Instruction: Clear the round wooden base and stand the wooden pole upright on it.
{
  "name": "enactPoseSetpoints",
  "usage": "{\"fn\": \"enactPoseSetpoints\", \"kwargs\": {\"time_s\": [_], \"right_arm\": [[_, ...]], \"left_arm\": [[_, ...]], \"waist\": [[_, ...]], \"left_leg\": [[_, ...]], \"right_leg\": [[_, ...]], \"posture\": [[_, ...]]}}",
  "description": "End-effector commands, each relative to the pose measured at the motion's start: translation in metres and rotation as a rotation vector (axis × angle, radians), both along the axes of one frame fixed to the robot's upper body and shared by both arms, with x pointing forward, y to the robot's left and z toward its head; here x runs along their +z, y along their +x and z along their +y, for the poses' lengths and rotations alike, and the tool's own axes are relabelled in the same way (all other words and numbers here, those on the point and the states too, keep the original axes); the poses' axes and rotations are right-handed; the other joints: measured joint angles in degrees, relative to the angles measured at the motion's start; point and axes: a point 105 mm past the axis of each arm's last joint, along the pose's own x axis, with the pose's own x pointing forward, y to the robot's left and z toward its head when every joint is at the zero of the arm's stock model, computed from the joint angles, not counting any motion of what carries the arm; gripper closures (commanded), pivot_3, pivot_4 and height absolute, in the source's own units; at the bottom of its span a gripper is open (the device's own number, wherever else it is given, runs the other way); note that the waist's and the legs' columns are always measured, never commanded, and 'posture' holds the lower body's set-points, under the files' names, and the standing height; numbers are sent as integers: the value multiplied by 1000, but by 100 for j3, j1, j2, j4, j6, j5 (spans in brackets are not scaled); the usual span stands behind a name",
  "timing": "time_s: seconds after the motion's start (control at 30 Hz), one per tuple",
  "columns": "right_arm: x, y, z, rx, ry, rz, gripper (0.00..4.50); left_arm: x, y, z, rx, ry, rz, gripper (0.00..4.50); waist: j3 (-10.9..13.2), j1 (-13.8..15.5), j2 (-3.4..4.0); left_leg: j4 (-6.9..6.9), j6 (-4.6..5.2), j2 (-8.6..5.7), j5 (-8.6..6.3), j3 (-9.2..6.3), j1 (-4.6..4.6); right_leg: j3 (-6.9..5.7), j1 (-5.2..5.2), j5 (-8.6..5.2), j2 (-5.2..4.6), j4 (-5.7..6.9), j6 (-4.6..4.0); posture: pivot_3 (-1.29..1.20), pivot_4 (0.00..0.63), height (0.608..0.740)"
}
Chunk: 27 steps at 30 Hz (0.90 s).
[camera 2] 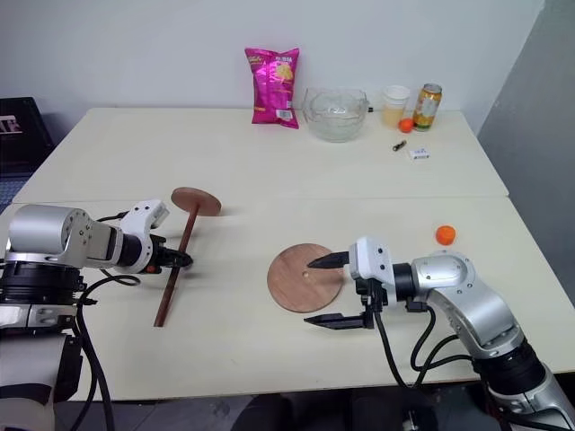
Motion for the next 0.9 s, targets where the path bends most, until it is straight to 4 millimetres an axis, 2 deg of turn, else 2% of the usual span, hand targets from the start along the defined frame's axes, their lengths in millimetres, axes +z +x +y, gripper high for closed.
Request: {"fn": "enactPoseSetpoints", "kwargs": {"time_s": [0.03, 0.43, 0.5, 0.6, 0.8, 0.9], "right_arm": [[11, 0, -4, 10, 3, -45, 0], [12, 10, -36, -44, -79, -31, 0], [14, 12, -40, -67, -89, -34, 0], [17, 14, -47, -93, -98, -38, 0], [21, 12, -57, -140, -111, -48, 0], [22, 11, -62, -183, -107, -49, 0]], "left_arm": [[9, -2, -5, -10, -11, -45, 4249], [32, -4, -31, -46, -30, -306, 4249], [51, -2, -47, -183, 9, -498, 4249], [69, -2, -74, -368, -2, -698, 4249], [95, -1, -111, -567, -22, -1014, 4249], [103, 2, -127, -614, -58, -1119, 4249]], "waist": [[0, 1, 0], [0, 11, 0], [0, 11, 0], [0, 22, 0], [0, 57, 0], [0, 62, 0]], "left_leg": [[0, 0, 0, 0, 0, 0], [3, 0, 0, 0, 0, -1], [3, -1, 0, 0, 0, -1], [0, -28, 1, 15, 2, -1], [1, -29, -1, 15, 4, 0], [1, -27, -1, 15, 5, -2]], "right_leg": [[0, 0, 0, -1, 0, 0], [1, 2, 0, -2, -1, 0], [0, 2, 0, -1, 1, 0], [3, 2, 1, -3, -2, -1], [3, 8, 2, -5, -6, -2], [3, 7, 2, -5, -8, -1]], "posture": [[0, 150, 740], [0, 150, 740], [0, 150, 740], [0, 150, 740], [0, 150, 740], [0, 150, 740]]}}
